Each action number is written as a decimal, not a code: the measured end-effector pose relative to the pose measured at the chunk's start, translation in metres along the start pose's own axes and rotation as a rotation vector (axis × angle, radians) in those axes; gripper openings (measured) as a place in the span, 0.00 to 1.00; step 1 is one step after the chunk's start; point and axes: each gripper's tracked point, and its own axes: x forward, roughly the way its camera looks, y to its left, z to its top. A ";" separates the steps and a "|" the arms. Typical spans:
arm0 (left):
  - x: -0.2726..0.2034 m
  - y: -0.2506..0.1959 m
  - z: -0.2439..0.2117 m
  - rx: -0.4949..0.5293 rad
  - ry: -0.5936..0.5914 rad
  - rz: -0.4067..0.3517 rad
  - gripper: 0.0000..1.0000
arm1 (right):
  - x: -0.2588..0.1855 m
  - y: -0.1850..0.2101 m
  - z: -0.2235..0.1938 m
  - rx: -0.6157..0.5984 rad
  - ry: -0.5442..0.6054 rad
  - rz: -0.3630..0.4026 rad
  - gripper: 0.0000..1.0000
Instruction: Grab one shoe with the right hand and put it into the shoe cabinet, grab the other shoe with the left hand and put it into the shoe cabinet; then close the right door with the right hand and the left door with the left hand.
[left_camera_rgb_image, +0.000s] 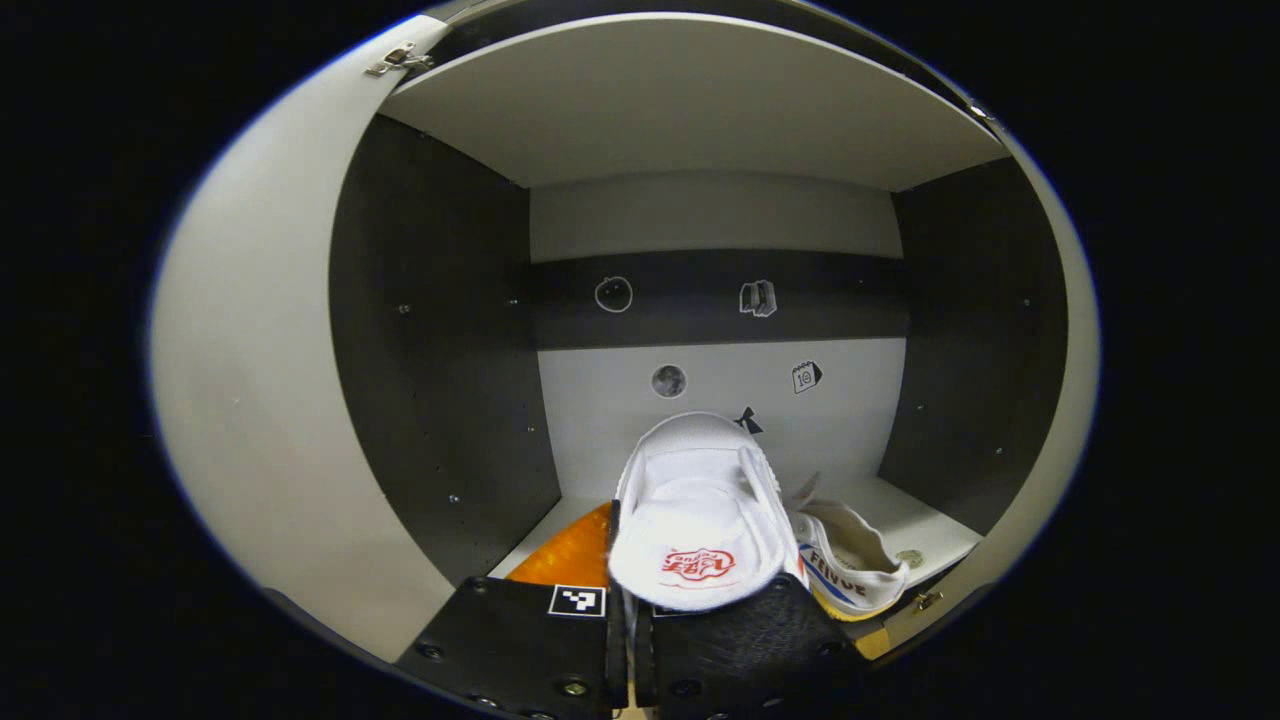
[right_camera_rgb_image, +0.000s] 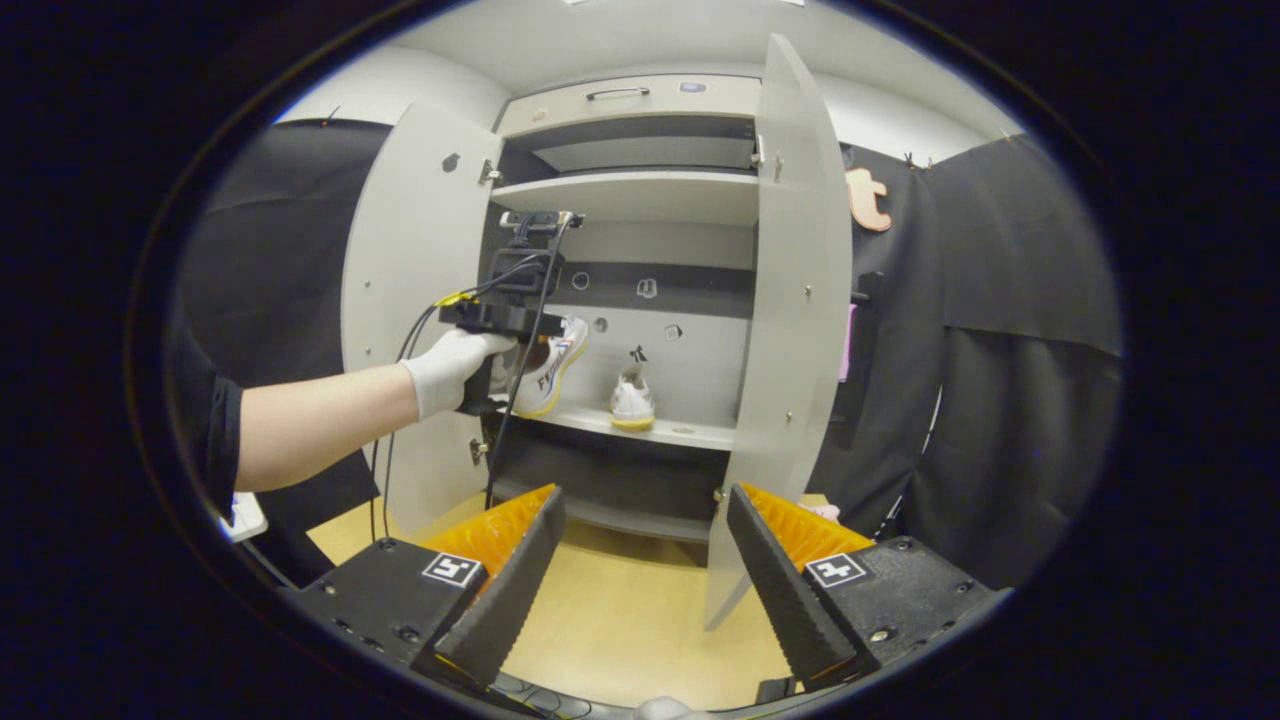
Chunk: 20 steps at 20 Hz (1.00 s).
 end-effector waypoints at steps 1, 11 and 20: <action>0.011 0.001 0.000 0.007 0.000 0.014 0.12 | 0.000 -0.005 -0.003 0.002 0.010 -0.012 1.00; 0.075 -0.001 -0.055 0.055 0.155 0.047 0.14 | 0.008 -0.021 -0.019 0.006 0.072 -0.050 1.00; 0.078 -0.004 -0.075 -0.070 0.248 -0.057 0.98 | 0.016 -0.011 -0.021 0.020 0.088 -0.016 1.00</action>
